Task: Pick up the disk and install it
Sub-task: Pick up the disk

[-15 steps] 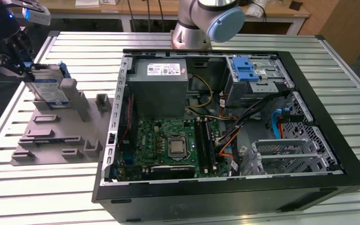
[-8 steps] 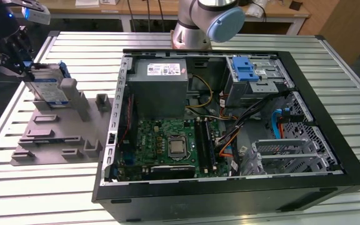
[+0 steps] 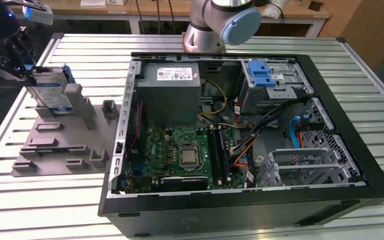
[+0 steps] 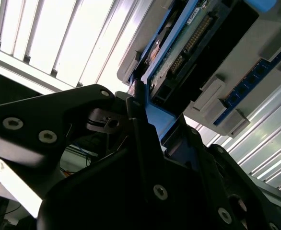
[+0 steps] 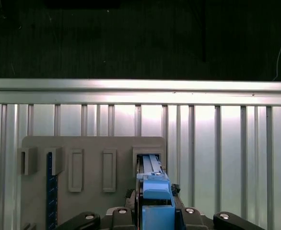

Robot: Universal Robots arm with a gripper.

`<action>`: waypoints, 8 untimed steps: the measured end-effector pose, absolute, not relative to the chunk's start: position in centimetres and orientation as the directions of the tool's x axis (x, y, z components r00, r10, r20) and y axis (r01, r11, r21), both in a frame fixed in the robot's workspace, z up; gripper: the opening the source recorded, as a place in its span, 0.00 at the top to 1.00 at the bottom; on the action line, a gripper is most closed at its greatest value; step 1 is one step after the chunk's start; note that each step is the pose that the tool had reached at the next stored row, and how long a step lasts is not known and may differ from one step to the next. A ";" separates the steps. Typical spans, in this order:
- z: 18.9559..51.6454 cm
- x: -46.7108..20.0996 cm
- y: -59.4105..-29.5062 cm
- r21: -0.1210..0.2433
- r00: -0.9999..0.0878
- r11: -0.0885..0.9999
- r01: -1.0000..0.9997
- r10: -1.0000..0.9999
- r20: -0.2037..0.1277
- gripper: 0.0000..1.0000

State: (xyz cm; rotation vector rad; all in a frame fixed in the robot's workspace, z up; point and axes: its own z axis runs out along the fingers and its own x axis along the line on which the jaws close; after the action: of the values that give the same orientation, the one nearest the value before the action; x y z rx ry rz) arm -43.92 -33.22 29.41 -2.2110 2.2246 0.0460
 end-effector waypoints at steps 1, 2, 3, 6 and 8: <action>29.4 -43.9 -33.2 0.018 -0.006 0.006 -1.000 -1.000 -0.024 0.64; 29.5 -43.9 -33.2 0.018 -0.006 0.006 -1.000 -1.000 -0.024 0.64; 29.5 -43.9 -33.2 0.018 -0.006 0.006 -1.000 -1.000 -0.024 0.64; 29.6 -43.9 -33.2 0.017 -0.006 0.006 -1.000 -1.000 -0.024 0.64; 29.7 -43.9 -33.2 0.017 -0.006 0.006 -1.000 -1.000 -0.024 0.64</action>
State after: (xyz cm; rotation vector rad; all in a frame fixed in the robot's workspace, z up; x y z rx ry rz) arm -43.93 -33.22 29.73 -2.2110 2.2246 0.0461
